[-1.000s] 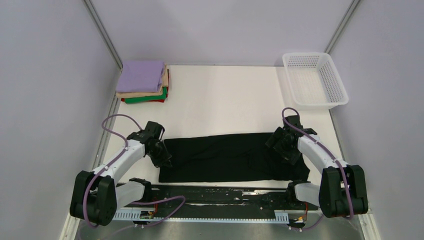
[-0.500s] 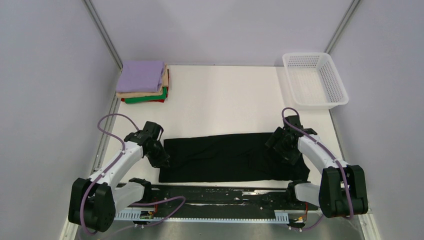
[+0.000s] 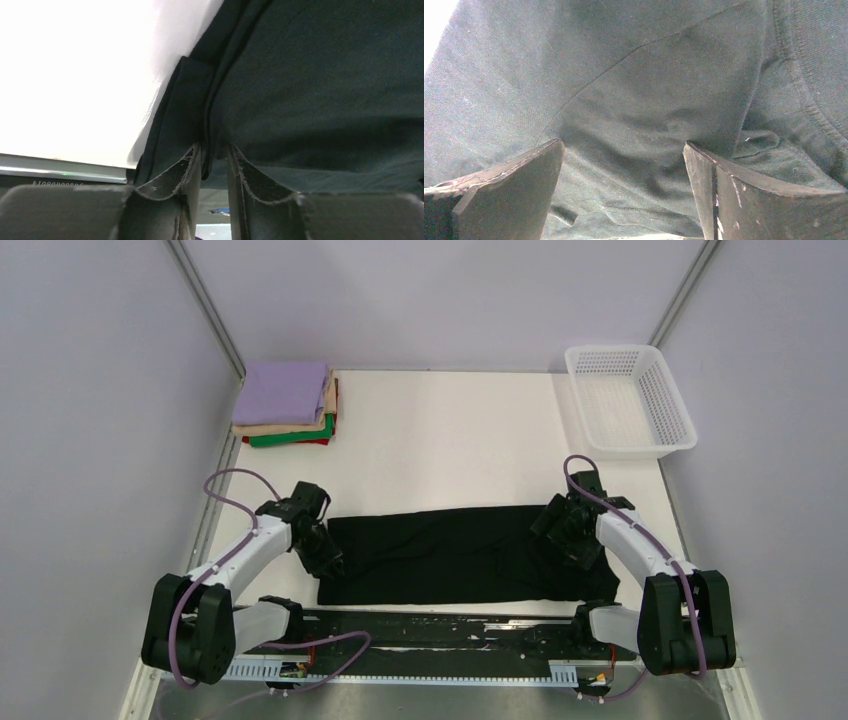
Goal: Fold and stack the t-shirts
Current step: Fold the other side of the tshirt into a rectangle
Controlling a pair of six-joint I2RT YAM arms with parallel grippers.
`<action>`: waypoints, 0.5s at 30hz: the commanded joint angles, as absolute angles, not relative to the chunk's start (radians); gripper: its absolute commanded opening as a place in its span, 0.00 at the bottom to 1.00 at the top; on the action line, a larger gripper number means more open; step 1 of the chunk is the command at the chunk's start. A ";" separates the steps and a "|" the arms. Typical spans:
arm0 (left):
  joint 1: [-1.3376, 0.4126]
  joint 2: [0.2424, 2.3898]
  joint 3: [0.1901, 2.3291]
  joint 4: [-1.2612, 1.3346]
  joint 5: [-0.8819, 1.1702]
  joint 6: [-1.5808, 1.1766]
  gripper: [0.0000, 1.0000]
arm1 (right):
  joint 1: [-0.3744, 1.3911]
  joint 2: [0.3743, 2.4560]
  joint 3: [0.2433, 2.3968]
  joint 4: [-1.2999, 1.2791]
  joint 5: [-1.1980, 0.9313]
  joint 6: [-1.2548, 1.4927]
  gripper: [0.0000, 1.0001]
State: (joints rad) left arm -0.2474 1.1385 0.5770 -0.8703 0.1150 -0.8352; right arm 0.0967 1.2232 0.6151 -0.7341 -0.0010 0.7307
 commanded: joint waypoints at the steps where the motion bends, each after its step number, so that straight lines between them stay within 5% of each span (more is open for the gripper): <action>1: -0.252 1.168 0.576 -0.816 0.151 -0.844 0.24 | 0.084 1.249 0.581 -0.655 0.051 0.696 1.00; 5: -0.252 1.155 0.596 -0.821 0.148 -0.841 0.02 | 0.082 1.250 0.581 -0.655 0.049 0.697 1.00; 15: -0.250 1.157 0.799 -0.834 -0.032 -0.796 0.00 | 0.078 1.251 0.581 -0.655 0.055 0.697 1.00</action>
